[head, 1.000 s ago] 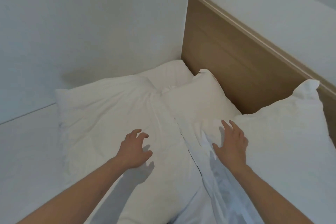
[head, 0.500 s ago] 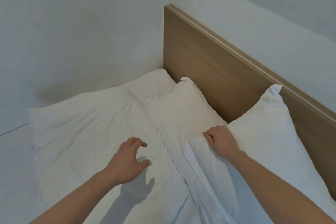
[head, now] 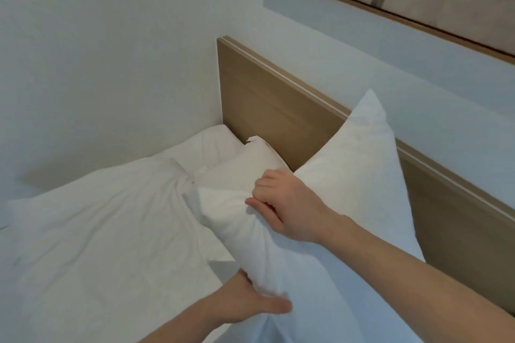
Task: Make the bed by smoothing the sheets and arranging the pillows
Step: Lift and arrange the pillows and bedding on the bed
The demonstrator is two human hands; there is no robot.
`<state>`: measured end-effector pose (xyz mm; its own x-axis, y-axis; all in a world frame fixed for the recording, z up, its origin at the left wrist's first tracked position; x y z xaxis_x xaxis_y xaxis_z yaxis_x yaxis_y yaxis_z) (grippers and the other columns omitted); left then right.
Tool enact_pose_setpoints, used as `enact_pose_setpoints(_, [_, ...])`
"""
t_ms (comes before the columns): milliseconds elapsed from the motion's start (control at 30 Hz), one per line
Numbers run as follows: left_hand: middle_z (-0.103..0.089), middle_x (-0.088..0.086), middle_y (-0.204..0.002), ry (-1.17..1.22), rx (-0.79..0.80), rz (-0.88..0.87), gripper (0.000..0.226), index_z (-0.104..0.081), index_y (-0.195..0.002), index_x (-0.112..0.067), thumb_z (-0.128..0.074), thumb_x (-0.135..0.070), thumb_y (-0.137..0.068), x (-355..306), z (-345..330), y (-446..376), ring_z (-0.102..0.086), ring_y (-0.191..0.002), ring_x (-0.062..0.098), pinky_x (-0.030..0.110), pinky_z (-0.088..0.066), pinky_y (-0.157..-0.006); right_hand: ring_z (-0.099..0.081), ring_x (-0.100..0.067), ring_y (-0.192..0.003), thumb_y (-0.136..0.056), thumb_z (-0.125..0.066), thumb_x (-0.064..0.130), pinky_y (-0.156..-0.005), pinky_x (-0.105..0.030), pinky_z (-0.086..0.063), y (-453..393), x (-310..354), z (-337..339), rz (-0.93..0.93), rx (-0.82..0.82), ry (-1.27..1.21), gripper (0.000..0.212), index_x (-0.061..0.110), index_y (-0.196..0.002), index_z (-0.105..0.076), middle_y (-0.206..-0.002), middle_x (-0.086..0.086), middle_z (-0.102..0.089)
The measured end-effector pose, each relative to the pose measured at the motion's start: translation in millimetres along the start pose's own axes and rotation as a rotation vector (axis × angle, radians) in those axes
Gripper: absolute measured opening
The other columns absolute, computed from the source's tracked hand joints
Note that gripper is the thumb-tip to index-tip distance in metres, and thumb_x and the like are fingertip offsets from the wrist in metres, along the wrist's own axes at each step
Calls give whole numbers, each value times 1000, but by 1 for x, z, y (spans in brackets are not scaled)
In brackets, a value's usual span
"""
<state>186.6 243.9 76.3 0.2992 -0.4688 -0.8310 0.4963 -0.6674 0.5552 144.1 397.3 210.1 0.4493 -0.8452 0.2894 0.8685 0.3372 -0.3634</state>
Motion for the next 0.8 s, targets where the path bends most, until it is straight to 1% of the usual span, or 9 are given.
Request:
enact_pose_setpoints(100, [-79,-15,-96,307,-278,36,71,-73,-106,-21,-103,-41,-45,3,3,8,-73,-88,-3,18,-57,-74,-42,-18,-71,-107,-47,30,-72,-37,-41,-43,24,1,76,12,5,40,16,-69,-50,-68,6,-45])
enact_pose_setpoints(200, [-76,-13,-104,419,-529,9,71,-71,-103,-24,-96,-52,-43,7,18,21,-72,-97,7,29,-54,-89,-42,-18,-71,-106,-49,31,-70,-42,-43,-71,37,-11,108,32,0,40,17,-69,-51,-68,6,-47])
enact_pose_setpoints(300, [-69,-18,-105,468,-689,-32,49,-64,-103,-29,-94,-38,-65,-7,32,36,-66,-99,6,27,-45,-93,-39,-16,-71,-105,-52,31,-71,-38,-41,-98,54,-13,171,-13,-17,38,20,-69,-49,-69,9,-43])
enact_pose_setpoints(400, [-78,-12,-101,581,-741,-152,61,-74,-105,-19,-92,-42,-51,-32,58,53,-73,-95,6,29,-51,-89,-46,-14,-80,-101,-59,36,-80,-34,-40,-124,54,9,110,-139,-68,33,20,-73,-52,-80,10,-53])
enact_pose_setpoints(467, [-79,-6,-101,620,-767,-210,55,-76,-104,-14,-89,-35,-55,-47,84,68,-75,-95,10,31,-54,-89,-53,-16,-112,-97,-64,39,-98,-38,-41,-129,41,22,6,-227,-112,18,22,-90,-66,-117,6,-63])
enact_pose_setpoints(533, [-80,-5,-98,653,-803,-265,41,-77,-97,-14,-85,-28,-60,-59,112,86,-75,-92,10,29,-54,-84,-43,-18,-135,-96,-66,39,-112,-42,-35,-120,27,22,-95,-318,-129,20,26,-110,-67,-144,5,-51])
enact_pose_setpoints(667, [-79,-3,-102,727,-866,-303,44,-76,-102,-12,-84,-25,-61,-60,165,127,-75,-95,13,29,-54,-80,-35,-12,-144,-93,-55,62,-121,-43,-29,-75,-5,-23,-453,-323,-297,62,23,-141,-51,-152,11,-41])
enact_pose_setpoints(733, [-78,0,-111,798,-885,-321,54,-73,-114,-11,-86,-25,-64,-51,190,151,-74,-104,18,35,-55,-90,-35,-12,-144,-78,-45,89,-120,-44,-31,-56,-14,-56,-734,-220,-515,94,29,-149,-40,-155,11,-39])
enact_pose_setpoints(800, [-74,4,-123,859,-859,-355,57,-71,-124,-11,-86,-27,-71,-42,213,176,-70,-116,22,42,-50,-103,-38,-14,-143,-72,-44,94,-115,-39,-33,-43,-12,-92,-915,-36,-679,103,35,-155,-30,-155,12,-40])
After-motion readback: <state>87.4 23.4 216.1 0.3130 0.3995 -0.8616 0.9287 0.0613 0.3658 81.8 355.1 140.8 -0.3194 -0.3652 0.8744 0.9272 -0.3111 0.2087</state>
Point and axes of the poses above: each hand's wrist, its own y-axis away from the middle knuckle, its own z-axis out of the back of the hand, x = y × z, the point moved 3 cm from there along -y, towards the middle knuckle
